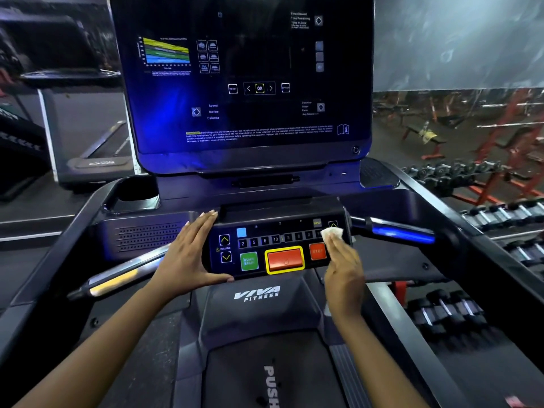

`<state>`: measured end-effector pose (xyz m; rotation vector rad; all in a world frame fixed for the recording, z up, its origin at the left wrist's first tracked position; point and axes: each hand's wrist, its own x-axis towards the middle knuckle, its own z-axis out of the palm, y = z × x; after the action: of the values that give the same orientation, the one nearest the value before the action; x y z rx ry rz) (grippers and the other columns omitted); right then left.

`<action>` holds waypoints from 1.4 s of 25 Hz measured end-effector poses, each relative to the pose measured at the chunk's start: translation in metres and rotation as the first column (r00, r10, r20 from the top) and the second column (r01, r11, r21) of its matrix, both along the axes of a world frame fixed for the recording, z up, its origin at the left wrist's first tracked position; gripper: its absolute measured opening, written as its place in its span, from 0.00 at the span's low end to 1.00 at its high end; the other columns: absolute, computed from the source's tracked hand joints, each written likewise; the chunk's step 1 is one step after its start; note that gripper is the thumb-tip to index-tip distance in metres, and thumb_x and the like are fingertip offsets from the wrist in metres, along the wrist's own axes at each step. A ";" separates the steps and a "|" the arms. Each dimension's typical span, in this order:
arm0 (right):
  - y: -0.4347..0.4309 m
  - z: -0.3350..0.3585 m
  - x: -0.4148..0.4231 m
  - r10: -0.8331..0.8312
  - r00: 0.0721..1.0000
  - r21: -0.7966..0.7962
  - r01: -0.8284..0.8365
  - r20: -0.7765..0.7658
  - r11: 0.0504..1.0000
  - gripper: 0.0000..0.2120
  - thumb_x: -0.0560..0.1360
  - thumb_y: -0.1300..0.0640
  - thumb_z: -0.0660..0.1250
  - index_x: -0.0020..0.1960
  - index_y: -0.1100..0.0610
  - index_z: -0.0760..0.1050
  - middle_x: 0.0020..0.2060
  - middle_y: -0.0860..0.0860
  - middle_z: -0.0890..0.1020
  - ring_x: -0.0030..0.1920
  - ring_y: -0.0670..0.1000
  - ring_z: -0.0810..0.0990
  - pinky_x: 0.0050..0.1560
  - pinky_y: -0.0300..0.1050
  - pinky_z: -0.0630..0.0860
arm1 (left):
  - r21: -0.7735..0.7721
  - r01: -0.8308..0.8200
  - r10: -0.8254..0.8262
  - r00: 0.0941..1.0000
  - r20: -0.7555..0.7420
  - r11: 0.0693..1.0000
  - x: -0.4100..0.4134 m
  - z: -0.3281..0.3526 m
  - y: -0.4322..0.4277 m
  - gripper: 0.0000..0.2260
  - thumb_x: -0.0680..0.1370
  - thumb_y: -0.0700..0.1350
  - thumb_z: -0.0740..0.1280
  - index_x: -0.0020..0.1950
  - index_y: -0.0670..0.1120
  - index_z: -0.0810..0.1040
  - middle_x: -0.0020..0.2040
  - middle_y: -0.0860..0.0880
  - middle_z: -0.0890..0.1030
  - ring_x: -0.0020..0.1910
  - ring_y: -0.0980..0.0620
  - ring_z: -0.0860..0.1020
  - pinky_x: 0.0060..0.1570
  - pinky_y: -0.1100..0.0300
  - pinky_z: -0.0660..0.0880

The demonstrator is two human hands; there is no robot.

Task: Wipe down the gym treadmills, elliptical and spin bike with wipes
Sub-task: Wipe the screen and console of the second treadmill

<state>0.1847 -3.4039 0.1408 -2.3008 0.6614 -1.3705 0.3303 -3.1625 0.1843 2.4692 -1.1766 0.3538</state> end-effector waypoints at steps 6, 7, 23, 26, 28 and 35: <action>0.030 -0.004 0.002 0.199 0.976 -0.026 -0.197 0.088 0.980 0.19 0.72 0.65 0.55 0.59 0.64 0.77 0.55 0.54 0.80 0.56 0.48 0.76 0.64 0.28 0.64 | 0.020 -0.013 0.013 1.000 0.007 1.000 -0.001 0.001 -0.002 0.56 0.61 0.80 0.54 0.76 0.42 0.56 0.74 0.45 0.63 0.72 0.52 0.57 0.70 0.47 0.58; 0.019 0.005 0.008 0.154 0.982 0.012 -0.156 0.113 0.988 0.19 0.73 0.64 0.54 0.58 0.65 0.77 0.54 0.56 0.81 0.55 0.50 0.77 0.64 0.27 0.63 | 0.022 -0.014 0.014 1.000 0.007 1.000 -0.001 0.001 -0.001 0.56 0.61 0.80 0.54 0.76 0.42 0.56 0.74 0.44 0.63 0.72 0.52 0.58 0.70 0.47 0.58; 0.070 0.002 0.020 0.543 0.814 -0.351 -0.579 -0.207 0.736 0.19 0.71 0.69 0.57 0.59 0.63 0.77 0.54 0.55 0.81 0.56 0.49 0.74 0.63 0.37 0.69 | 0.010 -0.013 0.013 1.000 0.018 1.000 0.002 -0.006 -0.002 0.54 0.62 0.79 0.56 0.77 0.45 0.52 0.76 0.50 0.57 0.75 0.54 0.54 0.73 0.51 0.50; 0.049 0.022 0.045 0.425 0.899 -0.295 -0.438 -0.110 0.849 0.18 0.72 0.68 0.57 0.58 0.64 0.77 0.54 0.56 0.81 0.56 0.51 0.74 0.64 0.40 0.69 | 0.026 -0.016 0.016 1.000 0.019 1.000 0.001 -0.004 -0.002 0.55 0.61 0.77 0.60 0.77 0.44 0.52 0.76 0.48 0.57 0.74 0.53 0.55 0.73 0.52 0.49; 0.052 0.016 0.047 0.437 0.885 -0.350 -0.466 -0.163 0.813 0.19 0.71 0.69 0.58 0.58 0.64 0.77 0.55 0.55 0.81 0.55 0.50 0.73 0.61 0.42 0.70 | 0.032 -0.010 0.010 1.000 0.011 0.999 0.001 -0.003 -0.001 0.54 0.62 0.77 0.59 0.76 0.43 0.52 0.76 0.47 0.58 0.74 0.52 0.55 0.73 0.54 0.47; 0.045 0.037 0.033 0.579 0.807 -0.277 -0.586 -0.118 0.761 0.17 0.72 0.69 0.58 0.56 0.63 0.79 0.53 0.53 0.82 0.54 0.48 0.76 0.60 0.38 0.71 | -0.137 -0.050 0.039 0.996 -0.081 0.989 -0.003 -0.002 -0.004 0.47 0.66 0.77 0.53 0.77 0.51 0.50 0.77 0.53 0.54 0.75 0.58 0.51 0.74 0.55 0.45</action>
<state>0.2179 -3.3584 0.1775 -2.4463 -0.2930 -1.1838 0.3273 -3.1666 0.1821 2.3694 -1.0308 0.3359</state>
